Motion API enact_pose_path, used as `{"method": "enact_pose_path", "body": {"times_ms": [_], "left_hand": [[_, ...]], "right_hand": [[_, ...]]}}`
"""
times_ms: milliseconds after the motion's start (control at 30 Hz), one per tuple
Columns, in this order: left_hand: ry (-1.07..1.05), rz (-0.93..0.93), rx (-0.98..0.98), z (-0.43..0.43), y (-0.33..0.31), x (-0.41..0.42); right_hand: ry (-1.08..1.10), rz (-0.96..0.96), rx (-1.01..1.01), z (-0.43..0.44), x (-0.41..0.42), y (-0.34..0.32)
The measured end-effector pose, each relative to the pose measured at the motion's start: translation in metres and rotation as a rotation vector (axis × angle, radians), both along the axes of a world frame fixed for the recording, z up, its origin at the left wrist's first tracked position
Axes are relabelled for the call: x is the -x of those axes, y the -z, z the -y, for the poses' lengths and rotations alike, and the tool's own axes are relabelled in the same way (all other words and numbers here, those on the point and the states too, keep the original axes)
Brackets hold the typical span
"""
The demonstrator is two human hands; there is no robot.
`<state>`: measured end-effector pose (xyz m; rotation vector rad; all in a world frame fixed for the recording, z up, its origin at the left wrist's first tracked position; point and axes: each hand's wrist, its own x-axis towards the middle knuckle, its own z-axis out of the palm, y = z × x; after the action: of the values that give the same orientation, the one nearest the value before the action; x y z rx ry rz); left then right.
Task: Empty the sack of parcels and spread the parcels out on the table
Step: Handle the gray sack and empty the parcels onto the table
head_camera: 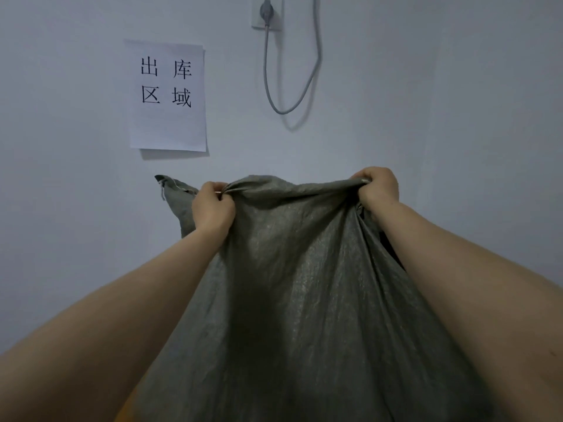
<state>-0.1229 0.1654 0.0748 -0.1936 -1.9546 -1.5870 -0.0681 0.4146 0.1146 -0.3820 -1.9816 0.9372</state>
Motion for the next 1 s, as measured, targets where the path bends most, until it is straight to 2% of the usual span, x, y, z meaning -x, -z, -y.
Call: {"method": "enact_pose_path", "body": {"times_ms": [100,233,300,433,600,767,867,933,1000], "left_hand": [[0.189,0.085,-0.043,-0.019,0.022,-0.013],[0.566,0.257,0.029,-0.042,0.053,-0.028],[0.657,0.298,0.122,-0.050,0.061,-0.036],[0.594,0.246,0.433,-0.065,0.073,-0.042],[0.365,0.055,0.488,-0.087,0.091,-0.035],[0.277,0.017,0.426,-0.091,0.101,-0.026],[0.274,0.029,0.422,-0.091,0.103,-0.023],[0.290,0.045,0.403,-0.091,0.103,-0.022],[0.298,0.056,0.388,-0.090,0.103,-0.021]], "right_hand": [[-0.119,0.002,0.223,0.021,0.002,0.020],[-0.224,0.068,0.277,0.047,0.004,0.041],[-0.263,0.117,0.292,0.057,0.003,0.048],[-0.381,0.258,0.340,0.073,-0.007,0.054],[-0.608,0.442,0.536,0.086,-0.029,0.056],[-0.755,0.428,0.428,0.048,-0.043,0.059],[-0.638,0.487,0.223,-0.004,-0.057,0.062],[-0.467,0.704,-0.039,-0.035,-0.071,0.075],[-0.369,0.963,-0.158,-0.055,-0.084,0.096]]}}
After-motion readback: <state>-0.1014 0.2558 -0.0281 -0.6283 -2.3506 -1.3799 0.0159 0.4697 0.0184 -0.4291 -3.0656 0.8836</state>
